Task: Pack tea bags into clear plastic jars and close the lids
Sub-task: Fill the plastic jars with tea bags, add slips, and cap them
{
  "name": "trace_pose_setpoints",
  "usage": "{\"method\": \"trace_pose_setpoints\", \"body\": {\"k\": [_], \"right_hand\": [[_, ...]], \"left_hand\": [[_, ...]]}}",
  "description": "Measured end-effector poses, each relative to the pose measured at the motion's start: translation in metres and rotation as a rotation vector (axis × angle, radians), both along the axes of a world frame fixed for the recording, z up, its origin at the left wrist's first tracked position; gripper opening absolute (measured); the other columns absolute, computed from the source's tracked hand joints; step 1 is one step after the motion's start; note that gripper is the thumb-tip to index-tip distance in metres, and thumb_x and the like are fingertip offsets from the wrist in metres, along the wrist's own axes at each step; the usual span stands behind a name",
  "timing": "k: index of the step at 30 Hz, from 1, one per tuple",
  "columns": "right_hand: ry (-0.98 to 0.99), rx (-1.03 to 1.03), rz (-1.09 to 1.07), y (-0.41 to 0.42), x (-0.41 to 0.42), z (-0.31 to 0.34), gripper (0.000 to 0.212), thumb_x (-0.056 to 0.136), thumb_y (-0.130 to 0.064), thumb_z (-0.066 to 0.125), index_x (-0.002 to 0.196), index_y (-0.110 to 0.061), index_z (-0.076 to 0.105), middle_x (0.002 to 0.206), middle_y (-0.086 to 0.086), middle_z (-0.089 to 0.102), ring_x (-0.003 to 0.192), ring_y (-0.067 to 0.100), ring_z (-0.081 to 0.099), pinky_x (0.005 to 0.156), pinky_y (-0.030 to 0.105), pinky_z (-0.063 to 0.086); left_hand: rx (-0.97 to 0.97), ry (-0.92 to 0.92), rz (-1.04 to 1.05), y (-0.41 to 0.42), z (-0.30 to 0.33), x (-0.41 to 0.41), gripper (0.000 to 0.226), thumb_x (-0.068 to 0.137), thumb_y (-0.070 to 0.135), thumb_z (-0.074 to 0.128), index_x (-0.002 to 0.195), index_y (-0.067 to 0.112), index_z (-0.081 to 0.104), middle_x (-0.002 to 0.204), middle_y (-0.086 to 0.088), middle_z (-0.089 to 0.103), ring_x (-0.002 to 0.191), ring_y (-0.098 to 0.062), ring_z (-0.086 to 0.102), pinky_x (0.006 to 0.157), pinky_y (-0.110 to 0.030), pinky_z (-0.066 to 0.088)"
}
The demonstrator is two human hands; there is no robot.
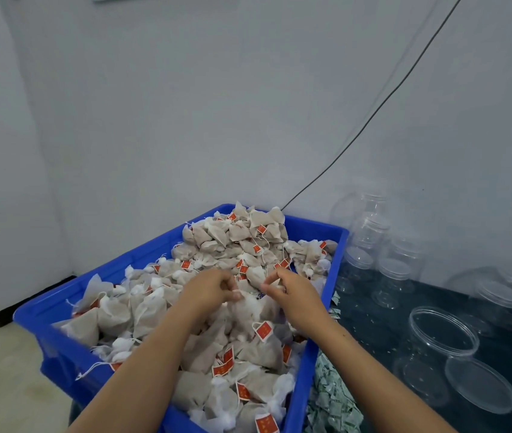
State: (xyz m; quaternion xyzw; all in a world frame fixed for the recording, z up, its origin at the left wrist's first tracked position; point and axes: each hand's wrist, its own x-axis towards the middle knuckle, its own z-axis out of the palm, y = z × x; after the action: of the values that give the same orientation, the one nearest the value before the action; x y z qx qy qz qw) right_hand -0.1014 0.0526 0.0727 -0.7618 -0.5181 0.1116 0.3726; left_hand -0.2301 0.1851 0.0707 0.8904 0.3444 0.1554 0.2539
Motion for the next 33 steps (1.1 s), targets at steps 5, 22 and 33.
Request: {"method": "trace_pose_setpoints", "body": {"k": [5,22,33], "right_hand": [[-0.041,-0.167,0.048,0.001,0.000,-0.001,0.036,0.091,-0.036,0.061,0.124,-0.026,0.050,0.114,-0.001,0.063,0.098,0.014,0.059,0.077,0.028,0.048],[-0.297,0.012,-0.211,-0.003,0.002,-0.010,0.011,0.099,-0.031,0.048,0.097,-0.023,0.055,0.093,-0.006,0.062,0.081,0.010,0.058,0.068,0.028,0.047],[-0.318,-0.567,0.347,-0.009,0.003,0.004,0.044,0.080,-0.064,0.060,0.102,-0.027,0.067,0.096,-0.004,0.069,0.079,0.013,0.062,0.074,0.033,0.048]], "left_hand": [[-0.057,-0.158,0.026,-0.001,0.004,0.001,0.013,0.086,0.026,0.070,0.077,0.024,0.061,0.095,0.007,0.069,0.092,-0.012,0.065,0.088,-0.037,0.052],[-0.069,-0.074,0.161,-0.001,-0.003,0.008,0.018,0.091,0.025,0.065,0.078,0.016,0.056,0.080,0.009,0.056,0.078,-0.010,0.053,0.079,-0.029,0.048],[0.087,0.164,0.280,0.003,-0.007,0.004,0.030,0.092,0.026,0.063,0.116,0.012,0.053,0.115,-0.005,0.060,0.101,-0.019,0.057,0.089,-0.029,0.048]]}}
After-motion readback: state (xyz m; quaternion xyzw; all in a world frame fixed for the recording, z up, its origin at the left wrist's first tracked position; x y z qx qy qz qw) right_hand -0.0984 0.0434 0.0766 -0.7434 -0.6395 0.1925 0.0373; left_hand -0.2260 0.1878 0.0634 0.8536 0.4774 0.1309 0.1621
